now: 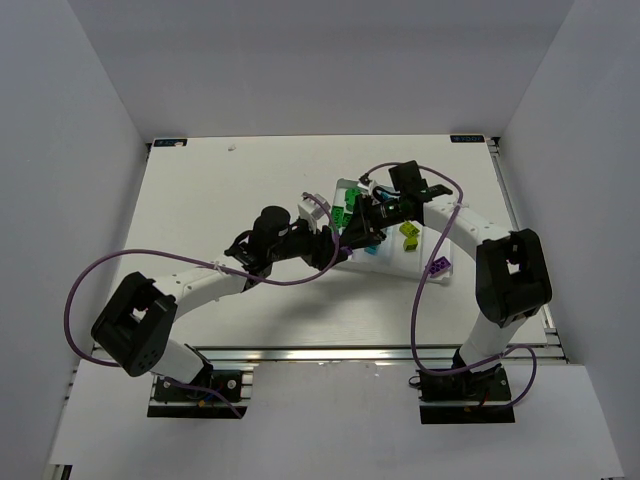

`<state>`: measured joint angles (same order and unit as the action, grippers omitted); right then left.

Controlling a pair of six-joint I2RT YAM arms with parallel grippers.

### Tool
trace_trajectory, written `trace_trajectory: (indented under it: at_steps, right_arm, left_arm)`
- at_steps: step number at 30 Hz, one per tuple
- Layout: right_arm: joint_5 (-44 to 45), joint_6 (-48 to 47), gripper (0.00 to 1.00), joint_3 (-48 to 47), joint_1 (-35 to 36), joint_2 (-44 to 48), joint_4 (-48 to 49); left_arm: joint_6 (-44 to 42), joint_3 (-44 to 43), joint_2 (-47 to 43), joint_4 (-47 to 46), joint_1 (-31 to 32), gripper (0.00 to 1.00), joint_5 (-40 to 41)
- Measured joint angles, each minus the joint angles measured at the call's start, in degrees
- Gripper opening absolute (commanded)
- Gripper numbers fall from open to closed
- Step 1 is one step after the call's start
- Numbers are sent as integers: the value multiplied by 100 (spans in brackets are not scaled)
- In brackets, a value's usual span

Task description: Sort the legos into containers by color

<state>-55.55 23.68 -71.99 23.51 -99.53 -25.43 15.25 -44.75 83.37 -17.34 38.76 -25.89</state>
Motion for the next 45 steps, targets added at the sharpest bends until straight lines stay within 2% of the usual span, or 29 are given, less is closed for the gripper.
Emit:
trace_trajectory:
  at_steps: [2, 8, 15, 25, 32, 38, 41, 45]
  right_arm:
    - [37, 74, 26, 2, -15, -11, 4]
    - [42, 116, 0, 17, -22, -24, 11]
    - [-326, 83, 0, -2, -299, -76, -2]
    - [-529, -363, 0, -144, -1250, -114, 4]
    - [798, -1840, 0, -282, -1849, 76, -892]
    - [2765, -2946, 0, 638, -2785, 1062, -782]
    - [3348, -3303, 0, 907, -2826, 1241, -664]
    - [3818, -3536, 1, 949, -2815, 1047, -437]
  left_arm:
    - [-87, -31, 0, 70, 4, 18, 22]
    - [-170, -31, 0, 129, 11, 18, 52]
    - [-186, -31, -9, -17, 48, 18, 125]
    - [-162, 133, -90, 190, 37, 17, 122]
    - [9, 133, -175, 186, 37, 17, 179]
    - [374, 131, -190, 59, 37, 17, 254]
    - [549, 96, -173, -37, 37, 17, 240]
    - [763, -177, 39, -114, 37, 17, 166]
